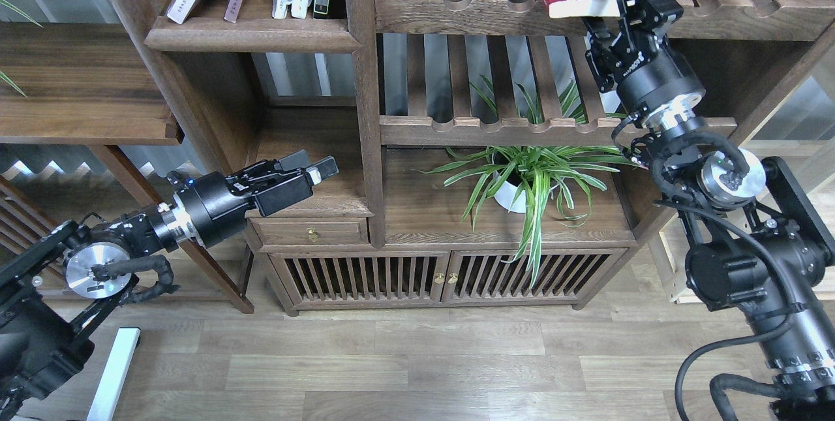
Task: Organize books on shelf
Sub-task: 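Grip the dark red book's edge with the right gripper and tilt it out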
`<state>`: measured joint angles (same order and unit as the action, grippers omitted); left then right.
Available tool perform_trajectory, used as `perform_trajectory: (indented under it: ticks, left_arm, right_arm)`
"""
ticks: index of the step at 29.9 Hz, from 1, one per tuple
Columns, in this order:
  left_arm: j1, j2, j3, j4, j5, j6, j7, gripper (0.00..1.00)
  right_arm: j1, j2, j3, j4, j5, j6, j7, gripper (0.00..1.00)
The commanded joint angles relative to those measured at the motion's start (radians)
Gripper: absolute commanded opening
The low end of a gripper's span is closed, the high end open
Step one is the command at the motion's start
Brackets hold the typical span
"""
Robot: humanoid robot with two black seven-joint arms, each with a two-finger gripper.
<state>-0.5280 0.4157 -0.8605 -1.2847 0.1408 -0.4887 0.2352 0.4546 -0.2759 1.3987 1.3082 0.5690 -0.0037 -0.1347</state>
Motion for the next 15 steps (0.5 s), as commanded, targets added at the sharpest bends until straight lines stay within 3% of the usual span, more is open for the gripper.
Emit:
perform_trajectory:
  ticks: [1,15]
  left_arm:
    - [0.0,-0.002,0.001,-0.001,0.0,0.0,0.0,0.99]
    - [0.005,0.003,-0.014,-0.005,0.0,0.0,0.0,0.99]
  right_arm:
    - [0.003,0.0,-0.001,-0.001,0.002,0.001,0.0,0.47]
    - [-0.005,0.009,-0.004,-0.001,0.002,0.005,0.003,0.18]
